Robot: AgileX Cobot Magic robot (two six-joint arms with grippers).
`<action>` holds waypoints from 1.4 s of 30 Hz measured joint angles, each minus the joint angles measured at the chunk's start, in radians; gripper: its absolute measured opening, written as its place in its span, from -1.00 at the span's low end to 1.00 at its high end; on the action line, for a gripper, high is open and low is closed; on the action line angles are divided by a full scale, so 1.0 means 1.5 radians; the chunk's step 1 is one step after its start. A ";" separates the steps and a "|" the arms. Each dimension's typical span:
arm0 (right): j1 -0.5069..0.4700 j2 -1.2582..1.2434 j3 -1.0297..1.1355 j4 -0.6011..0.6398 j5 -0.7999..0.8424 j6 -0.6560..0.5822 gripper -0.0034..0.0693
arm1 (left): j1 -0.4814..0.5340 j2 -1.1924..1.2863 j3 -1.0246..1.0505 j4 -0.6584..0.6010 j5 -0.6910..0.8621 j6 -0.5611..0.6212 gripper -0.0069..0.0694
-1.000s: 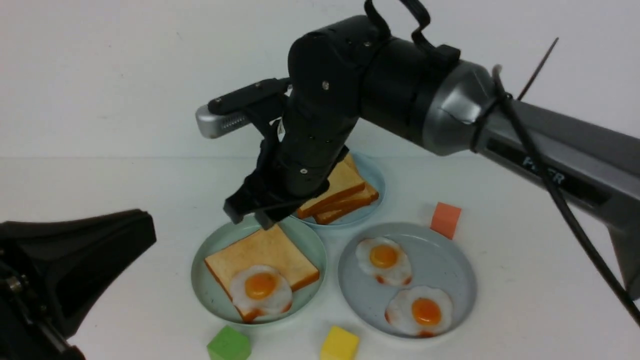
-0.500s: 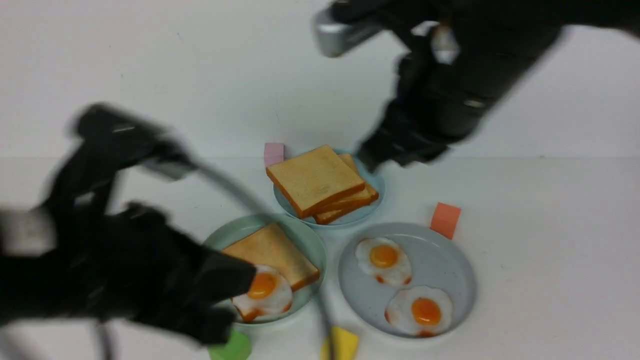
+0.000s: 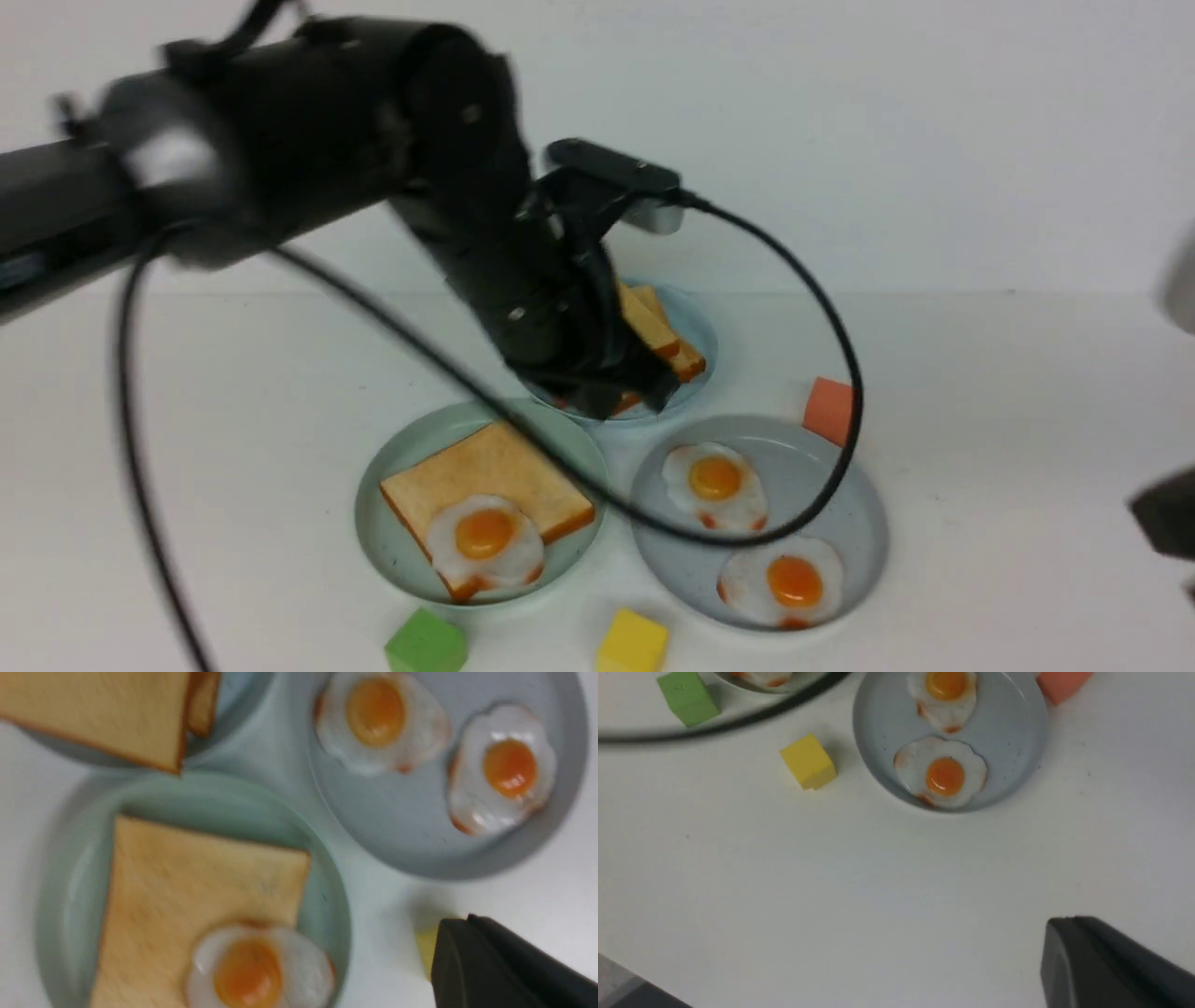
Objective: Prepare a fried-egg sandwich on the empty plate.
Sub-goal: Use the left arm to grab a slice of bread
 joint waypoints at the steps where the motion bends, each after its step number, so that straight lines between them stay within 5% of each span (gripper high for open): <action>1: 0.000 -0.025 0.014 0.000 0.000 0.005 -0.93 | 0.000 0.029 -0.040 0.011 0.009 0.000 -0.85; 7: 0.000 -0.089 0.059 0.000 0.000 0.014 -0.93 | 0.000 0.119 -0.128 0.073 0.016 0.000 -0.74; 13: 0.000 -0.134 0.094 0.001 -0.012 0.016 -0.93 | 0.000 0.185 -0.148 0.144 -0.058 0.000 -0.24; 14: 0.000 -0.142 0.106 0.001 -0.018 0.016 -0.93 | 0.000 0.199 -0.148 0.149 -0.089 0.000 -0.04; 20: 0.000 -0.146 0.117 0.011 -0.020 0.017 -0.93 | 0.000 0.232 -0.148 0.205 -0.197 0.000 0.29; 34: 0.000 -0.147 0.117 0.039 -0.028 0.017 -0.92 | 0.002 0.299 -0.148 0.296 -0.267 -0.052 0.34; 42: 0.000 -0.147 0.117 0.049 -0.028 0.017 -0.92 | 0.003 0.299 -0.148 0.309 -0.272 -0.082 0.03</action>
